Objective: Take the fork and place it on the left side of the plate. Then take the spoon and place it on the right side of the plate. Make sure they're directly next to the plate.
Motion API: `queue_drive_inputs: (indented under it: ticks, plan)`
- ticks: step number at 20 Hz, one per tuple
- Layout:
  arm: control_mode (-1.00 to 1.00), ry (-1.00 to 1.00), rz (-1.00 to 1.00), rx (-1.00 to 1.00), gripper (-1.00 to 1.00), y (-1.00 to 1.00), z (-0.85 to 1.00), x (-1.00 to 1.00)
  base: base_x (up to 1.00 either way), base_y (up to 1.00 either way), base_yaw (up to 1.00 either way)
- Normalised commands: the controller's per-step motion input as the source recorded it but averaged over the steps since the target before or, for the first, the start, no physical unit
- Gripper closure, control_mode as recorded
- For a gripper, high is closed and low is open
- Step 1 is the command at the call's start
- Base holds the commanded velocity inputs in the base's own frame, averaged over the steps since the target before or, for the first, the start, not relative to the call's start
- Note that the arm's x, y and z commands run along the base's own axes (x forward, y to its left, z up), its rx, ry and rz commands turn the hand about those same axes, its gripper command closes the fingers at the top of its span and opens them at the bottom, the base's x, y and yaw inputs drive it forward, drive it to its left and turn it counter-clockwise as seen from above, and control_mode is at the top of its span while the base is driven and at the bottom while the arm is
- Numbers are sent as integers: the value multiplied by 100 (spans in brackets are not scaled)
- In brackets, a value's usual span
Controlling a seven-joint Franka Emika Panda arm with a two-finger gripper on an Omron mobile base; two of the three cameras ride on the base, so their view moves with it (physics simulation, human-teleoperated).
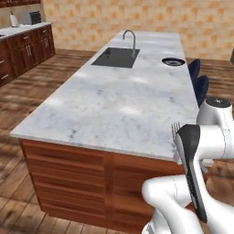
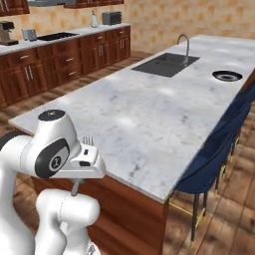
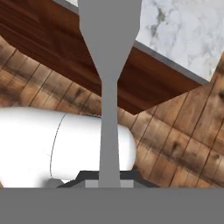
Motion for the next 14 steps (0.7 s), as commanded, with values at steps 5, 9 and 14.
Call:
queue_drive_inputs:
  ticks: [5,9,14]
  plan:
    - [100,0,0,0,100,0,0,0,4,-100,0]
    - [100,0,0,0,100,0,0,0,17,-100,1]
    - [100,0,0,0,100,0,0,0,41,-100,3]
